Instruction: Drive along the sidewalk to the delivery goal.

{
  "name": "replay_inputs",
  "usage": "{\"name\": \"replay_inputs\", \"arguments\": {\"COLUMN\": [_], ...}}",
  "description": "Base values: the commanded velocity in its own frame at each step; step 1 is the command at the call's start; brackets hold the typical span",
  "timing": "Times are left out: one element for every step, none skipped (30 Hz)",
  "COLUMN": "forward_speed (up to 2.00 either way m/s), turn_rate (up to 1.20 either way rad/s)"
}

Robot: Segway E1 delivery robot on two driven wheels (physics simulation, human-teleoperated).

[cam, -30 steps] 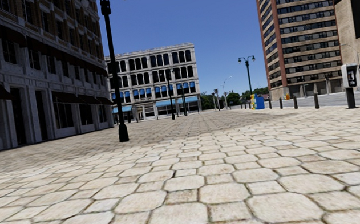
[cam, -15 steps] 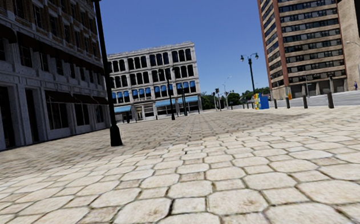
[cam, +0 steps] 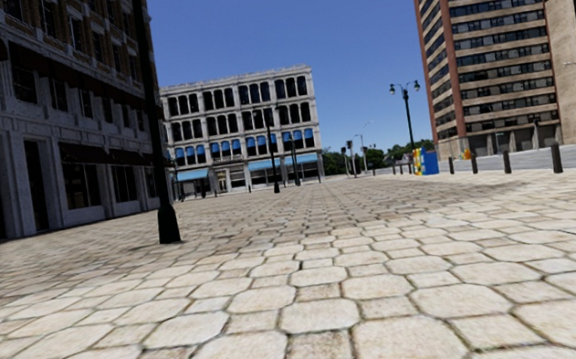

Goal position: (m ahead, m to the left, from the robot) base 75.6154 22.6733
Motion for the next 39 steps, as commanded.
{"name": "replay_inputs", "arguments": {"forward_speed": [2.0,2.0,2.0,2.0,2.0,2.0,2.0,2.0,2.0,2.0,2.0,2.0,2.0,2.0,2.0,2.0,2.0,2.0,2.0,2.0,2.0,2.0,2.0,2.0,2.0,2.0,2.0,2.0,2.0,2.0,2.0,2.0,2.0,2.0,2.0,2.0,2.0,2.0,2.0], "turn_rate": [0.0,0.0,0.0,0.0,0.0,0.0,0.0,0.0,0.0,0.0,0.0,0.0,0.0,0.0,0.0,0.0,0.0,0.0,0.0,0.0,0.0,0.0,0.0,0.0,0.0,0.0,0.0,0.0,0.0,0.0,0.0,0.0,0.0,0.0,0.0,0.0,0.0,0.0,0.0]}}
